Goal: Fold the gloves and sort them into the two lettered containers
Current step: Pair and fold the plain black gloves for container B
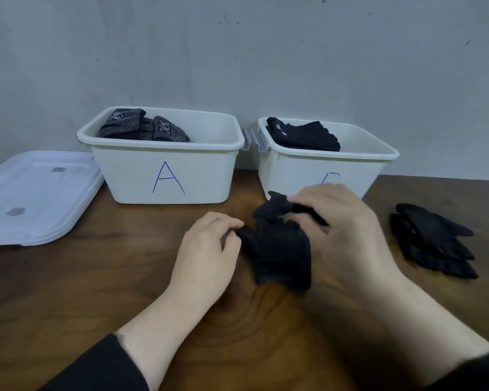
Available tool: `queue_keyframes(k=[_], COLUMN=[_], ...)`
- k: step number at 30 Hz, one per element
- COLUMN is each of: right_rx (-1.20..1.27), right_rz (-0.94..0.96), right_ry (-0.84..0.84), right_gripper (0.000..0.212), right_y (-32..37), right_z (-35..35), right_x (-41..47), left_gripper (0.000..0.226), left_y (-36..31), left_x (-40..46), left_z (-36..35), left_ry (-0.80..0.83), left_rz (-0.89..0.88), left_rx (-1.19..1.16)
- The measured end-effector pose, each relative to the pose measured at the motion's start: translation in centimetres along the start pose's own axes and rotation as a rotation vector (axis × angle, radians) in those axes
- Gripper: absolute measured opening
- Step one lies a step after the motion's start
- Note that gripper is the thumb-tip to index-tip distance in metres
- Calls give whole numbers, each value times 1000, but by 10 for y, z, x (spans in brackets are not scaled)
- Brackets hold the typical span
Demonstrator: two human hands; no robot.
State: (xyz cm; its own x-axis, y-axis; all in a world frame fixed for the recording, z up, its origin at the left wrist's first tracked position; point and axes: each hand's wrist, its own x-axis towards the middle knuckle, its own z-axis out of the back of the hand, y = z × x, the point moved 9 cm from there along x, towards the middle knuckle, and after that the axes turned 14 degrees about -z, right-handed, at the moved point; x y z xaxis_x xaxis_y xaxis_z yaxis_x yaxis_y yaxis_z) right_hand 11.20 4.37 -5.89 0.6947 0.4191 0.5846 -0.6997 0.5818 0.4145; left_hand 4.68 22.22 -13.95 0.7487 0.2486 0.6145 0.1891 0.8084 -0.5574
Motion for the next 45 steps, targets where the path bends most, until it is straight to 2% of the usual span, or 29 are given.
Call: queue_keyframes(k=[2,4,7,12,16,21,23,26,28,31,33,37,41,45], right_rx=[-14,-2,74,17,26,27,105,293,287,114,116,270,486,715], right_rz=[-35,-91,-201,-184,-197,-189,-207,-346,-520,-716,-761,-751,-778,-776], right_ry=[253,397,396,521,485,515,495,211,108,240,300,337,278,246], right_gripper=[39,57,58,57,50,56,54,46,48,50,53,55,55,56], right_y=[-9,-20,-37,-41,-46,-42,-41,-58,-83,-114,-115,-105,-101,-93], right_z=[-45,-68,-64,-78,-78,-78,-75,-49,-39,-50,-56,-68,-67,-61], right_x=[-34,-58,-57,-62,-59,-61,-59,-48,-42,-41,-39,-34,-33,-33], left_gripper=[28,30,27,26,28,29,35,49,57,69,74,72,72,79], left_y=[3,6,8,13,13,16,17,16,14,9,3,-3,-5,-4], left_x=[0,0,-3,-6,-6,-7,-8,-11,-11,-9,-8,-6,-4,-3], left_z=[0,-3,-17,-22,-23,-20,-22,-25,-27,-34,-41,-55,-57,-55], left_ry=[9,35,136,240,258,235,262,307,317,324,337,357,360,285], left_rz=[16,44,64,100,113,126,134,149,165,200,215,205,186,228], left_rx=[0,-15,5,160,161,182,213,232,218,218,243,245,184,-51])
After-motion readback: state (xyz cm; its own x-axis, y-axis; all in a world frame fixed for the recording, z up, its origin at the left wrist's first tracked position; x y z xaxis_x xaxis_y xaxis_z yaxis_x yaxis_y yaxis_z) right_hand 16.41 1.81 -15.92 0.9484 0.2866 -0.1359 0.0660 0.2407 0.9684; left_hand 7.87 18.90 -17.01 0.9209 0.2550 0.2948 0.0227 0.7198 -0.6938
